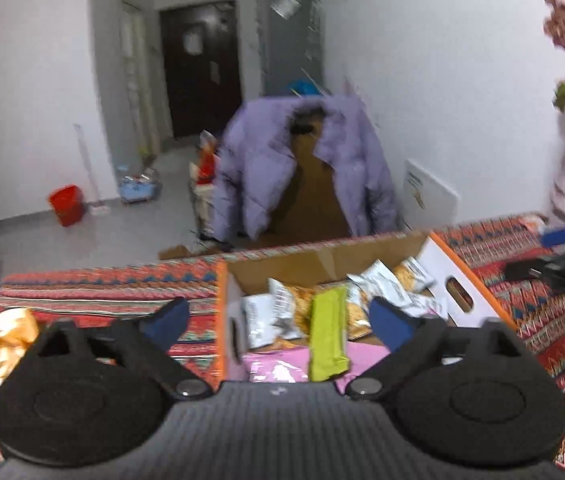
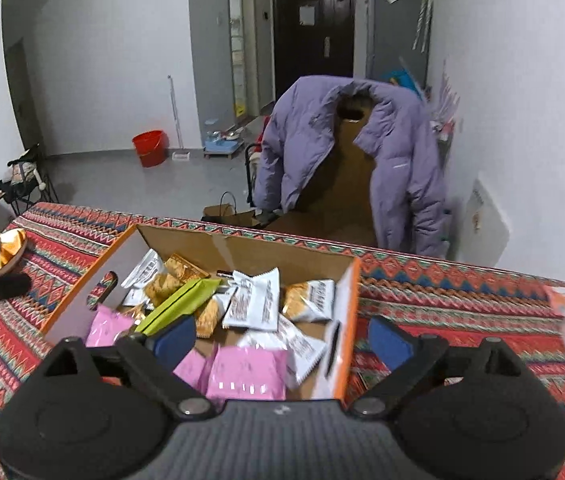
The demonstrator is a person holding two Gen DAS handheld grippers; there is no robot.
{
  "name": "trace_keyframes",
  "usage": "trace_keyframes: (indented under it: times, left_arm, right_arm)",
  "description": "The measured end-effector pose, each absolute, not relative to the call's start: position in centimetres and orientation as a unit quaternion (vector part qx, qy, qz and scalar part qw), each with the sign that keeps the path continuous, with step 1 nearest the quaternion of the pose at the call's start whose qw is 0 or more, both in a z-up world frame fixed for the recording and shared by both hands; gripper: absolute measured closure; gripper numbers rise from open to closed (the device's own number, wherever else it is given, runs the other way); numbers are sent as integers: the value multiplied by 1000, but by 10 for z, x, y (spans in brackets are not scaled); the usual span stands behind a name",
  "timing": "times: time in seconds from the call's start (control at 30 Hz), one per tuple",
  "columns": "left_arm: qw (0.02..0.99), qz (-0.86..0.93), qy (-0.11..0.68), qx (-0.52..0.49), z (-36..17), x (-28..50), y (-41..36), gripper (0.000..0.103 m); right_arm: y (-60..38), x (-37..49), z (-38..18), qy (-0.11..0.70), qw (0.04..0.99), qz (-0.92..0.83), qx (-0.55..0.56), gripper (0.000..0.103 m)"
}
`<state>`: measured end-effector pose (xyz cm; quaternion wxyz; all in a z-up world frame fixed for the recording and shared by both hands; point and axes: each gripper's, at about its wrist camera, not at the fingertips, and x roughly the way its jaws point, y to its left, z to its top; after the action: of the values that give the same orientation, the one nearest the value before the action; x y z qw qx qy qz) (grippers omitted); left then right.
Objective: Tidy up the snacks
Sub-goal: 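Move both open tools back to the last snacks on the table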
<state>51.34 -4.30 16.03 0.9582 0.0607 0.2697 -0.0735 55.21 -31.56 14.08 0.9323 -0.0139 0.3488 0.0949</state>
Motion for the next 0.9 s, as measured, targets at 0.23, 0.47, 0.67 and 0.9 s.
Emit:
trace_keyframes:
  times: [0.23, 0.47, 0.67, 0.9]
  left_arm:
    - [969, -66, 233, 57, 181, 440, -34, 1]
    - [976, -76, 195, 61, 170, 359, -38, 0]
    - [978, -156, 133, 46, 138, 259, -38, 0]
    - [968, -157, 187, 65, 56, 182, -49, 0]
  right_arm:
    - [-326, 473, 163, 325, 941, 93, -12, 8]
    - [-337, 381, 166, 274, 953, 129, 15, 0]
    - [-341, 284, 135, 230, 965, 123, 17, 0]
    - [-338, 177, 49, 201, 978, 39, 27, 0]
